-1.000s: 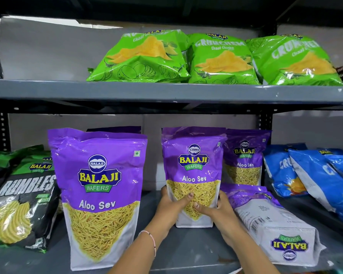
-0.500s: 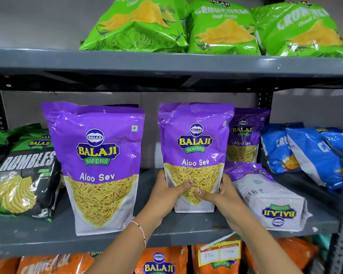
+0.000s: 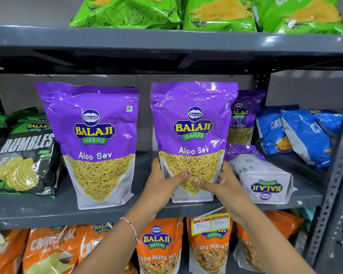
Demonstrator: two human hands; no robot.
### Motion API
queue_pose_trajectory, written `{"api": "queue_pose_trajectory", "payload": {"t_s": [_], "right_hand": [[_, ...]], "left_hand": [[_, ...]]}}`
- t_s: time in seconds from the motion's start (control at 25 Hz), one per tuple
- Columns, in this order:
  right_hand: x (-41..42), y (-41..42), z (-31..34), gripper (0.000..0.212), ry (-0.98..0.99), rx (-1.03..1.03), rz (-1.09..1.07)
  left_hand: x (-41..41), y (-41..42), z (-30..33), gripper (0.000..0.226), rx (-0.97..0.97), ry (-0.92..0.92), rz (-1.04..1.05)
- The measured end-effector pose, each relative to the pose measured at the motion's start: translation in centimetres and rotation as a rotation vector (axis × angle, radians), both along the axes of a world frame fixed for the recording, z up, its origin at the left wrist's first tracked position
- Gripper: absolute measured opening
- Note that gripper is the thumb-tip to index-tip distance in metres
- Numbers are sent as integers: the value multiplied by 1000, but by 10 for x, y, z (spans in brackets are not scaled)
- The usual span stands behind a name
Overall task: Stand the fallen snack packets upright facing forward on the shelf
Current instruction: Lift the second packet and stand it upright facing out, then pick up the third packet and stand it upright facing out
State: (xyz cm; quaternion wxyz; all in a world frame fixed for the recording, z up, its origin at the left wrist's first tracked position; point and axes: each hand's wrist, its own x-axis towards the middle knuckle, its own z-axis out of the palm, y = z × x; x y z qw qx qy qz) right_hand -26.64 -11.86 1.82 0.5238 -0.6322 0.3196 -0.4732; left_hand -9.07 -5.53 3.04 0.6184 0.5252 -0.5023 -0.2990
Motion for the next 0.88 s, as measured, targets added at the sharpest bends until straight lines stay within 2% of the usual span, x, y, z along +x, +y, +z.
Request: {"api": "queue_pose_trajectory", "payload": {"t_s": [0.16, 0.24, 0.32, 0.36, 0.4, 0.48, 0.56, 0.64, 0.76, 0.84, 0.88], "right_hand": [[6, 5, 16, 88, 2, -6, -4], [9, 15, 16, 89, -16, 6, -30], [6, 38, 13, 84, -19, 7, -73], [-1, 47, 17, 77, -12, -17, -113], [-11, 56, 27, 65, -21, -45, -158], [-40, 58, 50, 38, -83, -115, -338], [-78, 36, 69, 25, -96, -154, -546], [-111, 1, 75, 30, -8, -76, -629], [-136, -47, 43, 63, 115, 234, -427], [-148, -77, 13, 85, 123, 296, -320], [-153, -80, 11, 83, 67, 285, -225]], "left_hand": [[2, -3, 11, 73, 5, -21, 13], [-3, 1, 6, 75, 3, -30, 84], [-12, 17, -7, 85, -118, -108, 283], [-18, 23, -9, 83, -234, -134, 357], [-26, 31, -9, 71, -312, -116, 376], [-47, 36, -1, 47, -305, -56, 196], [-76, 22, 3, 52, -126, 45, -124], [-102, 0, 6, 51, 62, 166, -304], [-128, -43, 1, 35, 178, 244, -218], [-136, -70, -7, 59, 203, 246, -78], [-141, -81, -8, 71, 199, 281, -26]]}}
